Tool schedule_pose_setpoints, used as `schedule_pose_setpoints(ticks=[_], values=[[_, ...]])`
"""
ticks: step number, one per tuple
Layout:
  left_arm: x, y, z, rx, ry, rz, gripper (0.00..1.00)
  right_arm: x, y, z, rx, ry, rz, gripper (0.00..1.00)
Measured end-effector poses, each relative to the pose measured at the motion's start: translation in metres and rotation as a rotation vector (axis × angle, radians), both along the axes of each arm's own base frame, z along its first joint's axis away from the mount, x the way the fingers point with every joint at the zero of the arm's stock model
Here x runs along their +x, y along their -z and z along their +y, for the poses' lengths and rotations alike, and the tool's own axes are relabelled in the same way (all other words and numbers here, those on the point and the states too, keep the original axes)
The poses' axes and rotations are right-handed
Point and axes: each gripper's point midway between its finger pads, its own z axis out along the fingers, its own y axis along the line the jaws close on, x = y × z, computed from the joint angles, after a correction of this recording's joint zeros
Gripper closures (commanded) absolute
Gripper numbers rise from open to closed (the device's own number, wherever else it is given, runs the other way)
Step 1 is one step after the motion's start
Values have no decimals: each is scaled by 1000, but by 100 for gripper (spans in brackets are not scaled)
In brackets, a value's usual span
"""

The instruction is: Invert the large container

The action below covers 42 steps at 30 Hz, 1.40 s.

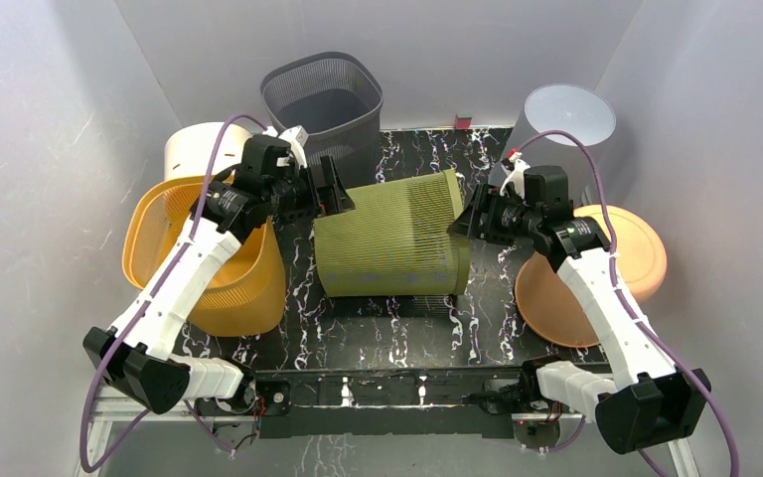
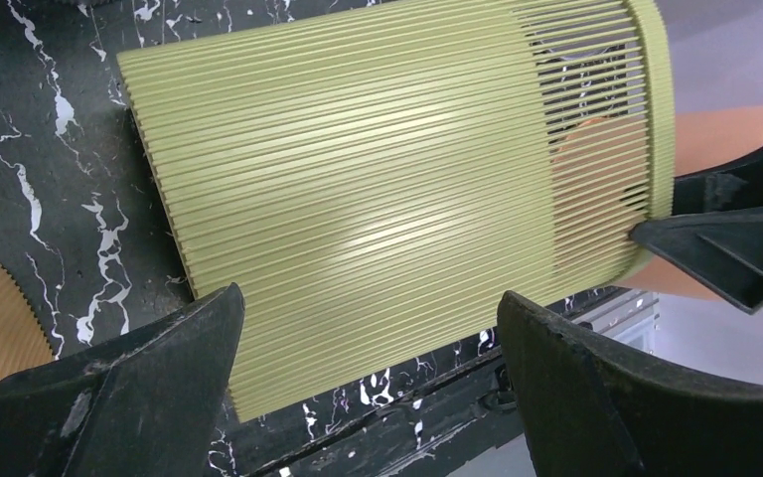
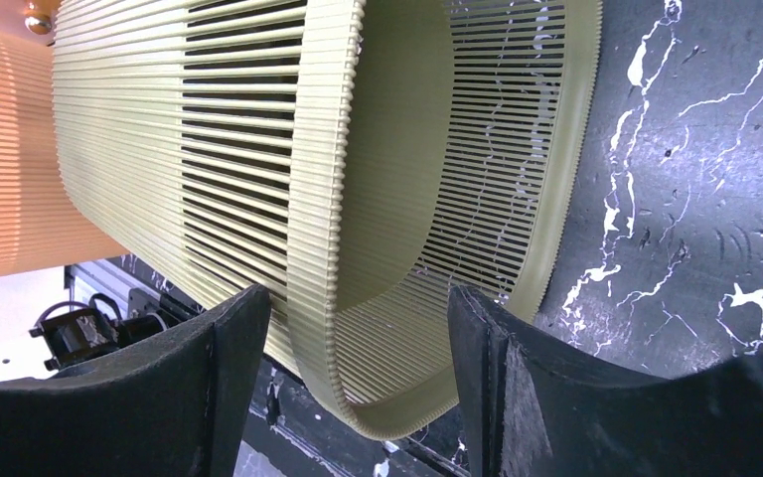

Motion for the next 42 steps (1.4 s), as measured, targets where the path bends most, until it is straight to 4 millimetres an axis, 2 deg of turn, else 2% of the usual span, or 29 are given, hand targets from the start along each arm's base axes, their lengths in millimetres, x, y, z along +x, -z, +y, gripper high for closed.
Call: schedule_pose_setpoints(ticks=[8, 15, 24, 31, 38, 42], values=[[-3, 26, 3, 38, 0, 55, 2, 4, -11, -1, -7, 7, 0, 34], [-6, 40, 4, 50, 1, 84, 2, 9, -14, 2, 8, 11, 1, 34], [-2, 39, 2, 43, 1, 69, 2, 27, -18, 8, 45, 29, -8, 41], [-3, 36, 2, 38, 4, 60, 2, 31, -22, 8, 52, 43, -18, 46], [6, 11, 11, 54, -42, -28, 2, 41, -30, 10, 65, 55, -38, 50], [8, 5, 22, 84, -81, -58, 2, 46, -33, 10, 71, 59, -54, 54]])
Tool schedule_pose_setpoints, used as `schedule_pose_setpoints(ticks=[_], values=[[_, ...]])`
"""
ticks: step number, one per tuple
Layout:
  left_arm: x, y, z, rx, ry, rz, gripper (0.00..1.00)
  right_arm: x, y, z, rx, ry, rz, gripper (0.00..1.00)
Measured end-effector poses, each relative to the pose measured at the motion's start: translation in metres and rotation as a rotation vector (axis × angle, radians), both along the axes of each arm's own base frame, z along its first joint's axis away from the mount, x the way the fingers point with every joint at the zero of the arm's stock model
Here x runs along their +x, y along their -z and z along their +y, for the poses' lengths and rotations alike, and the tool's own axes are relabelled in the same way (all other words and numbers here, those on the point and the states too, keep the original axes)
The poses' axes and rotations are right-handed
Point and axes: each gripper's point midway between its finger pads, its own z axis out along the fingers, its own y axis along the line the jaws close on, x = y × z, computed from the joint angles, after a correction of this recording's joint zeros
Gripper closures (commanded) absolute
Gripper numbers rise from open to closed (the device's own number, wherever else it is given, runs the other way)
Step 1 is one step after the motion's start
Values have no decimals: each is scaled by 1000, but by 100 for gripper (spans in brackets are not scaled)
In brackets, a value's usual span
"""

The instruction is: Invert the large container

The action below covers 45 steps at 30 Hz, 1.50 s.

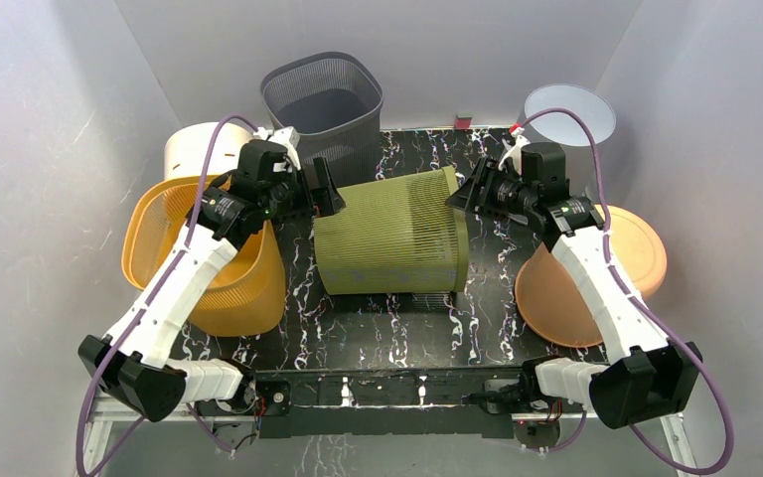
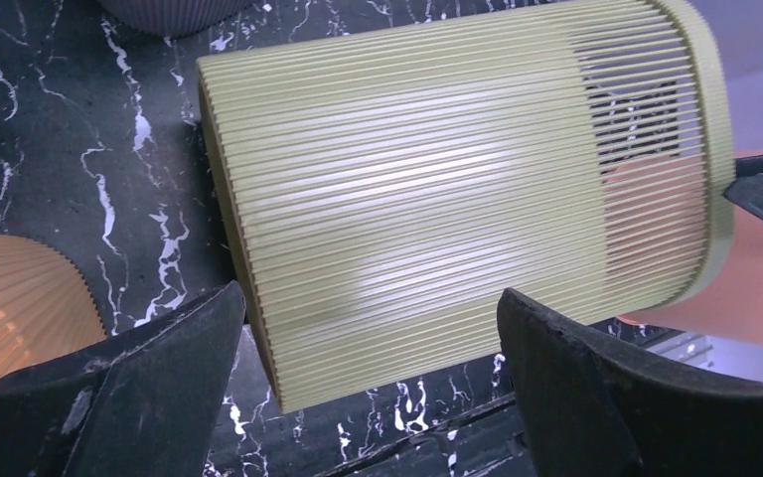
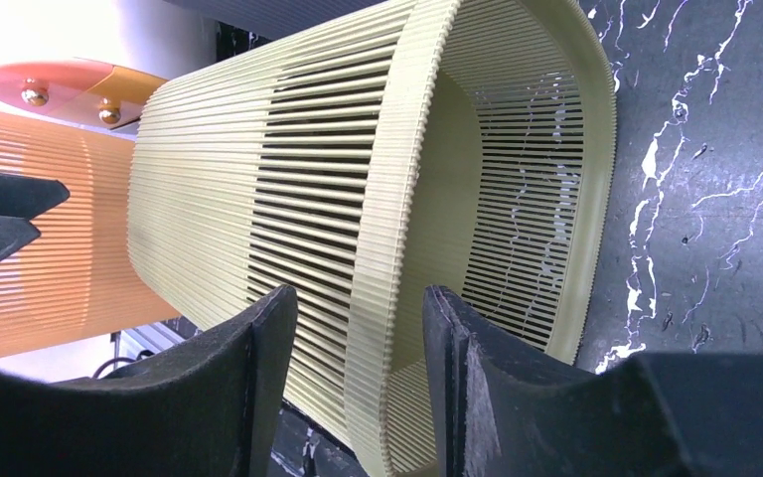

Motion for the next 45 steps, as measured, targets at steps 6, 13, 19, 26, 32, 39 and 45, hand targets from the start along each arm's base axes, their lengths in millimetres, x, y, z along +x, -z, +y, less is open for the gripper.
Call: schedule_pose_setpoints(ticks=[6, 13, 19, 26, 32, 39, 45], values=[[1, 13, 11, 69, -30, 18, 2, 3, 4, -1, -6, 13, 10, 64], [-4, 40, 13, 108, -10, 84, 2, 7, 7, -7, -33, 40, 7, 78], [-11, 55, 10, 107, 14, 130, 2, 7, 7, -7, -33, 40, 7, 83], [-13, 57, -7, 42, 77, 149, 2, 7, 7, -7, -36, 45, 7, 87], [-17, 55, -25, -49, 132, 175, 2, 6, 8, -13, -51, 72, -3, 94], [-12, 33, -41, -149, 154, 170, 2, 3, 12, -30, -73, 138, -21, 95], [0, 15, -50, -247, 137, 135, 2, 4, 16, -42, -76, 194, -50, 96]])
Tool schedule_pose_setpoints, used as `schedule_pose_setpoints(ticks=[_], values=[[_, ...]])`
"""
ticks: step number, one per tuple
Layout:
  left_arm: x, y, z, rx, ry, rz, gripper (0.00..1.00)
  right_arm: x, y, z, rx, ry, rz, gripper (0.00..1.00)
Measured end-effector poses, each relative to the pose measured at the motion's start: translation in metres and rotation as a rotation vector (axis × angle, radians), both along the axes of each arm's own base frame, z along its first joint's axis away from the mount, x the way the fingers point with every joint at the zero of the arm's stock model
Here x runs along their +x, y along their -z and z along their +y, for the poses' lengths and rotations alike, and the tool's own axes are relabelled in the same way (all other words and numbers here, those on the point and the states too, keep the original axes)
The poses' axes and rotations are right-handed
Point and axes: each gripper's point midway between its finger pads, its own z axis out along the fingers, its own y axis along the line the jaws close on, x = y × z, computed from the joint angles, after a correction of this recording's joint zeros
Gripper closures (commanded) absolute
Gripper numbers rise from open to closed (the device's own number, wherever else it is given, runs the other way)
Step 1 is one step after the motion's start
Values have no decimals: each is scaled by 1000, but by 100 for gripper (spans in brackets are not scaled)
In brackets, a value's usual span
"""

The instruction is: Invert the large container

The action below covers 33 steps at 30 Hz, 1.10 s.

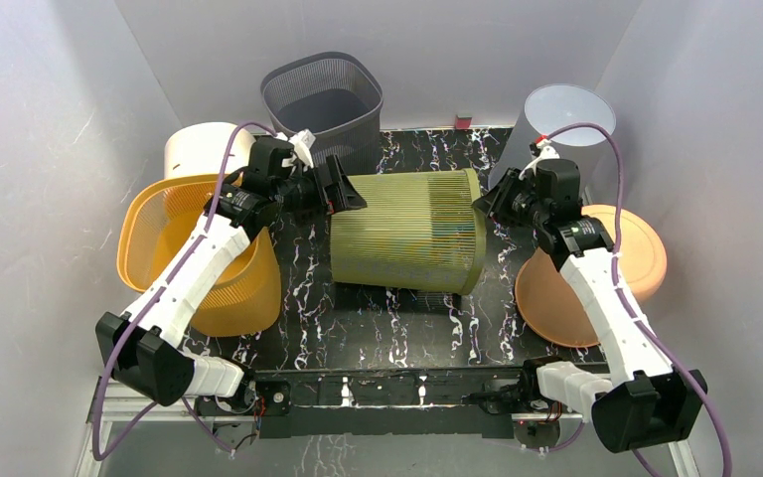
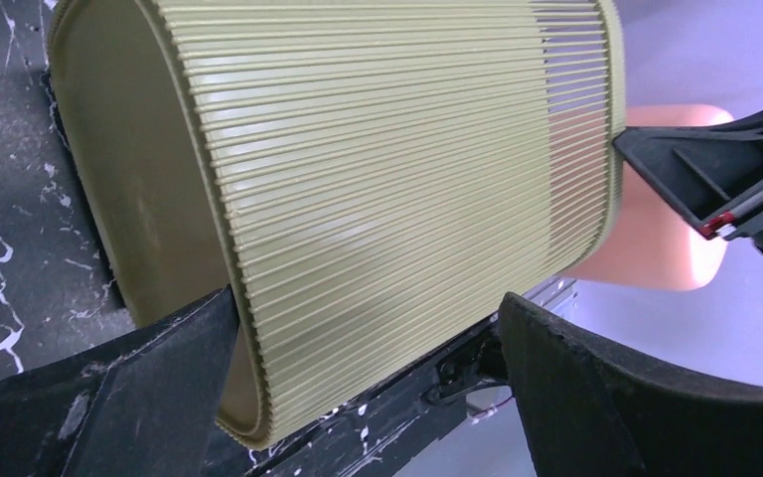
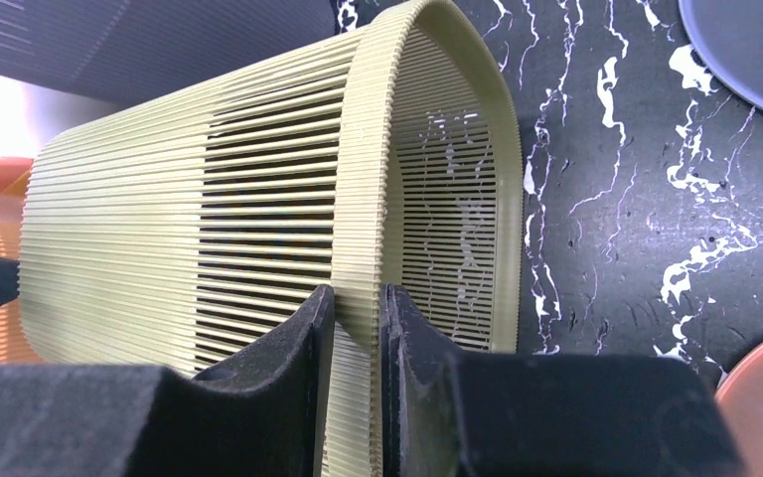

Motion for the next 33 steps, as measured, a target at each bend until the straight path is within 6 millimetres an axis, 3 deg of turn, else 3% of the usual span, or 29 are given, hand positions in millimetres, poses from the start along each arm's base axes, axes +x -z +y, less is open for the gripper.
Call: schedule_pose_setpoints(ticks=[6, 19, 27, 33], values=[[4, -11, -3, -34, -3, -19, 2, 1, 8, -7, 36, 27, -39, 97], [16, -62, -20, -168, 15, -117, 2, 8, 21, -23, 96, 100, -74, 97], [19, -103, -32, -277, 51, -204, 2, 6, 35, -25, 115, 117, -41, 96], [10, -136, -46, -375, 126, -262, 2, -4, 56, -15, 149, 78, 33, 92]])
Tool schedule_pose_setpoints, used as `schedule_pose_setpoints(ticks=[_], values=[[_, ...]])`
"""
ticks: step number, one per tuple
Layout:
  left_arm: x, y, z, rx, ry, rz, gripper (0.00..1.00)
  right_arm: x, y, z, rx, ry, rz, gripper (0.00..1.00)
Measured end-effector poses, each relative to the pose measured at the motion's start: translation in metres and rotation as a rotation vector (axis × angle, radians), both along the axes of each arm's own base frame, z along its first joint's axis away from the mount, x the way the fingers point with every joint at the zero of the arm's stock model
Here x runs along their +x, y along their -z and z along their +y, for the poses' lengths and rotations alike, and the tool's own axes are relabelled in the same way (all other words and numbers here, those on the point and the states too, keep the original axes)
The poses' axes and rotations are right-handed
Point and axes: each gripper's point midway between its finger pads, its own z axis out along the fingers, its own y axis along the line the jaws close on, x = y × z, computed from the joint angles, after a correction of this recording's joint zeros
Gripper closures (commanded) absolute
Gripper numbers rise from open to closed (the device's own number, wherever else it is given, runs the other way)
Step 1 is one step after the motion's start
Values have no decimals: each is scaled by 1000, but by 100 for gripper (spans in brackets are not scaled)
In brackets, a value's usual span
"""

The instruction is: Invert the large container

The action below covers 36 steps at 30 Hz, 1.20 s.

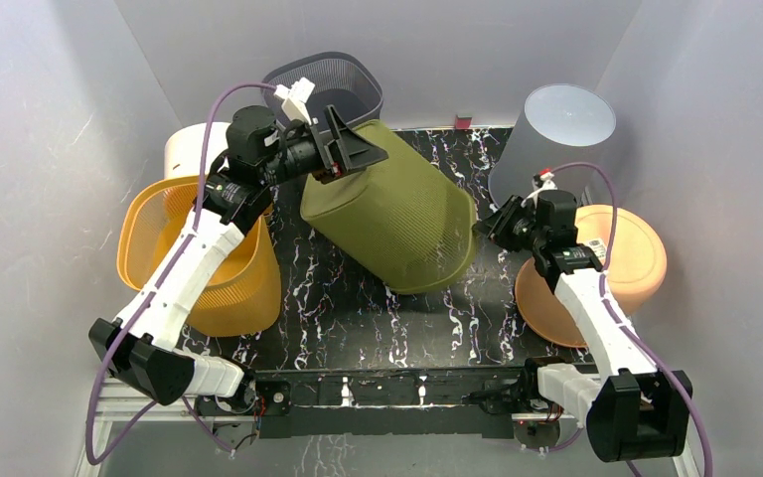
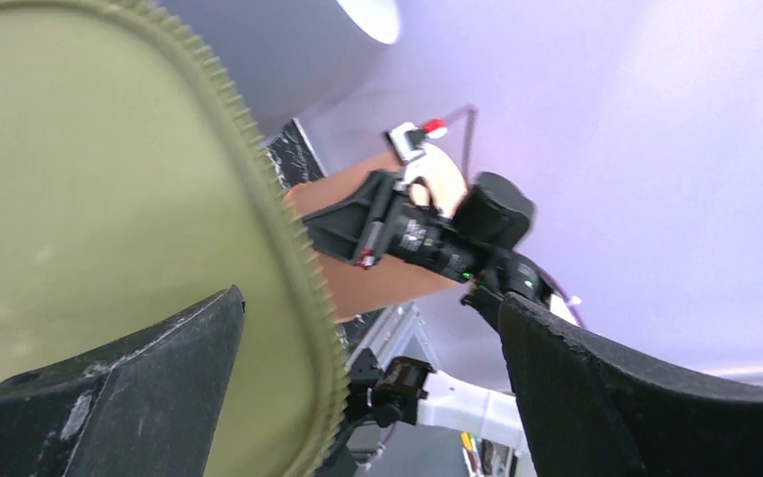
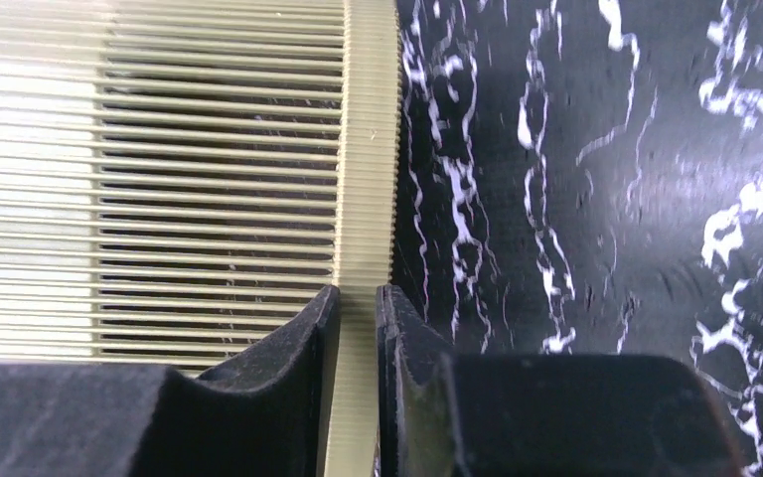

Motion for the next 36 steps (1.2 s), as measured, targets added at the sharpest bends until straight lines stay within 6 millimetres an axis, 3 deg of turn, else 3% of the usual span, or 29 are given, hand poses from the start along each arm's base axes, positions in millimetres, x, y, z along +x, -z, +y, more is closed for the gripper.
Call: schedule_pose_setpoints(ticks=[7, 13, 19, 23, 28, 36], values=[[-13, -4, -13, -55, 77, 18, 2, -38, 62, 11, 1, -62, 239, 84], [-14, -2, -14, -65, 85, 31, 2, -43, 67, 11, -2, -62, 267, 79], [-15, 2, -13, -39, 85, 31, 2, -45, 68, 8, -18, -59, 286, 64], [-15, 5, -5, 30, 61, 17, 2, -40, 50, 4, -53, -55, 265, 50], [-13, 9, 11, 158, 2, -28, 2, -20, -3, -3, -112, -40, 148, 39], [-20, 51, 35, 331, -34, 15, 2, -11, -70, -11, -180, -39, 5, 30]])
